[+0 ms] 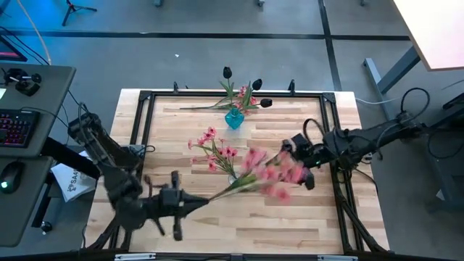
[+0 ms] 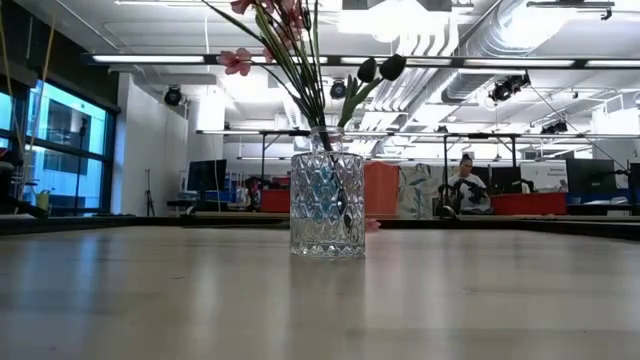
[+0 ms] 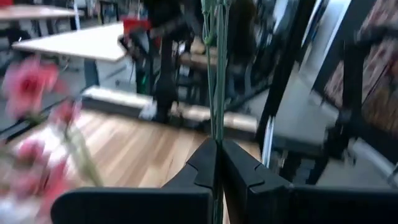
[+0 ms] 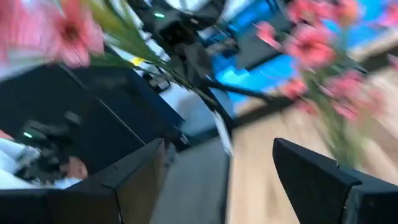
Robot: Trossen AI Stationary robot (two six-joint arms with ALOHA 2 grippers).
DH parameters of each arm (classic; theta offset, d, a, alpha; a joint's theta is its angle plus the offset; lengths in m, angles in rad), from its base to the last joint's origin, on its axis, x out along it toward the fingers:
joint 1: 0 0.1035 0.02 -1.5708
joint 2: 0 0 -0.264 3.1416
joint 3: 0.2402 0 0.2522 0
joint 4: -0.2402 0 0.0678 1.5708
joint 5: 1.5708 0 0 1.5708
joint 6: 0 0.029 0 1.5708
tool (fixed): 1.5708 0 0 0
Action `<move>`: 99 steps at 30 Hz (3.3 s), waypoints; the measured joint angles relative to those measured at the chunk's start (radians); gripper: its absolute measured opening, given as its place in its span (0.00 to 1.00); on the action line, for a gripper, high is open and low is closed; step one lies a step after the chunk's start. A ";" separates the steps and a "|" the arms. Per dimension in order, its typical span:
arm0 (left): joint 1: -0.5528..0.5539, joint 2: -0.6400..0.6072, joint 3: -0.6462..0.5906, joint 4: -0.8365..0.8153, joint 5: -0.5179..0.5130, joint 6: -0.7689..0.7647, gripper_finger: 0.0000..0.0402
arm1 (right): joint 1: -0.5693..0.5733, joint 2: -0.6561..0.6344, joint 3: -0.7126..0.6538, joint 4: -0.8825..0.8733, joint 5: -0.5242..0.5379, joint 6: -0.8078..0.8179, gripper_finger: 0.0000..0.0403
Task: Sort flowers into vase by color
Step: Put the bottom pink flower into the transparent vase
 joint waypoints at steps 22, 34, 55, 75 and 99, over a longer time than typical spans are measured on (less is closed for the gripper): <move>0.342 0.000 0.000 0.401 0.238 0.195 0.00 | -0.010 0.387 0.000 0.988 0.218 -0.266 0.73; 0.381 0.050 0.000 0.394 0.289 0.099 0.00 | -0.031 0.387 0.000 1.009 0.316 -0.266 0.61; 0.393 0.051 0.001 0.367 0.288 0.071 0.00 | -0.031 0.387 0.000 1.012 0.313 -0.266 0.12; 0.333 -0.100 0.002 0.108 0.224 0.144 0.33 | -0.026 0.261 0.000 0.748 0.278 -0.293 0.00; -0.122 -0.229 -0.247 -0.097 -0.261 -0.240 0.38 | 0.077 0.251 -0.173 0.230 0.083 -0.030 0.00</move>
